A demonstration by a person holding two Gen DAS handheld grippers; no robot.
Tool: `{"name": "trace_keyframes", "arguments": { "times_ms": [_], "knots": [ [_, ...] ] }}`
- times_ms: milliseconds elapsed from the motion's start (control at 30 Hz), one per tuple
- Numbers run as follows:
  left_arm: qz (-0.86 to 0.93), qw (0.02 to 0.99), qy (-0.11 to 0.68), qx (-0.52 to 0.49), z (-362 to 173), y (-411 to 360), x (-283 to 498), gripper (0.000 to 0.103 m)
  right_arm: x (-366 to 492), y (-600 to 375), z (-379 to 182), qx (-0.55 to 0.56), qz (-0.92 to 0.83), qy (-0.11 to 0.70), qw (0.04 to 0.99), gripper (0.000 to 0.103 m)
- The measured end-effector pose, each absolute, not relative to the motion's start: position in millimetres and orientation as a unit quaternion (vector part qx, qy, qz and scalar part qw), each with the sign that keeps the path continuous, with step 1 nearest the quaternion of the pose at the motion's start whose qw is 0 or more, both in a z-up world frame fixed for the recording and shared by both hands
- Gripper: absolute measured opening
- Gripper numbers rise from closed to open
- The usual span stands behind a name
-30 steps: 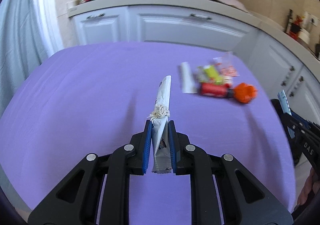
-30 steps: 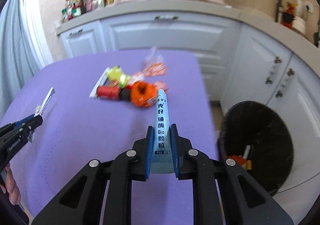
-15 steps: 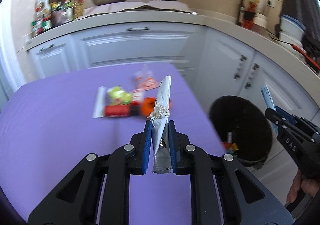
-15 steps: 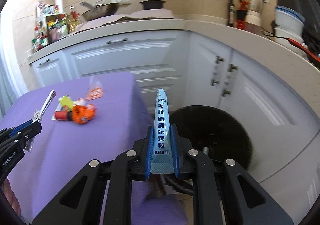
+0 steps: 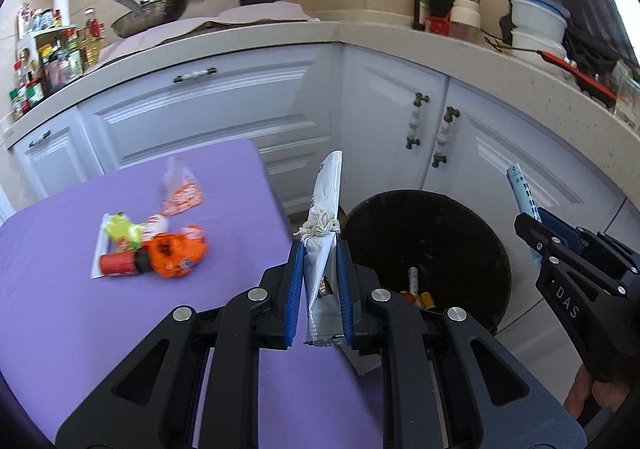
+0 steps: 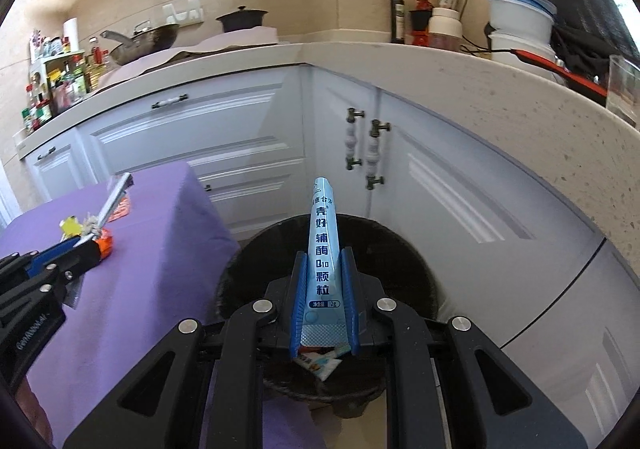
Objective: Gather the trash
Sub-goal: 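Carry both tubes over the black bin and open both tools to drop them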
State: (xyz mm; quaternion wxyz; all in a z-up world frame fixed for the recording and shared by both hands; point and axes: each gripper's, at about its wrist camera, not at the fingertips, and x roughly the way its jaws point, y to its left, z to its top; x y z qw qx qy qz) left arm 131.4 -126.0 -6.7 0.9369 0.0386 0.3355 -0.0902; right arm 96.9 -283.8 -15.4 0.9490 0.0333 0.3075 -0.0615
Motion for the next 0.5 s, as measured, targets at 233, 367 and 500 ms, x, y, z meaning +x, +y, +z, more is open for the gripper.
{"name": "trace_keyframes", "arguments": {
  "times_ms": [233, 367, 500],
  "knots": [
    [-0.098, 0.931, 0.348, 0.057, -23.7, -157.2, 149.2, 0.016, 104.8, -300.4, -24.2, 0.035, -0.073, 0.310, 0.947, 0.018],
    [-0.100, 0.927, 0.355, 0.064, -30.7, -170.9, 158.9, 0.016, 109.9, -306.9, -31.3, 0.035, -0.078, 0.315, 0.945, 0.018],
    [-0.098, 0.924, 0.361, 0.074, -38.6, -182.6, 169.7, 0.016, 117.1, -313.7, -40.3, 0.039, -0.081, 0.323, 0.942, 0.018]
  ]
}}
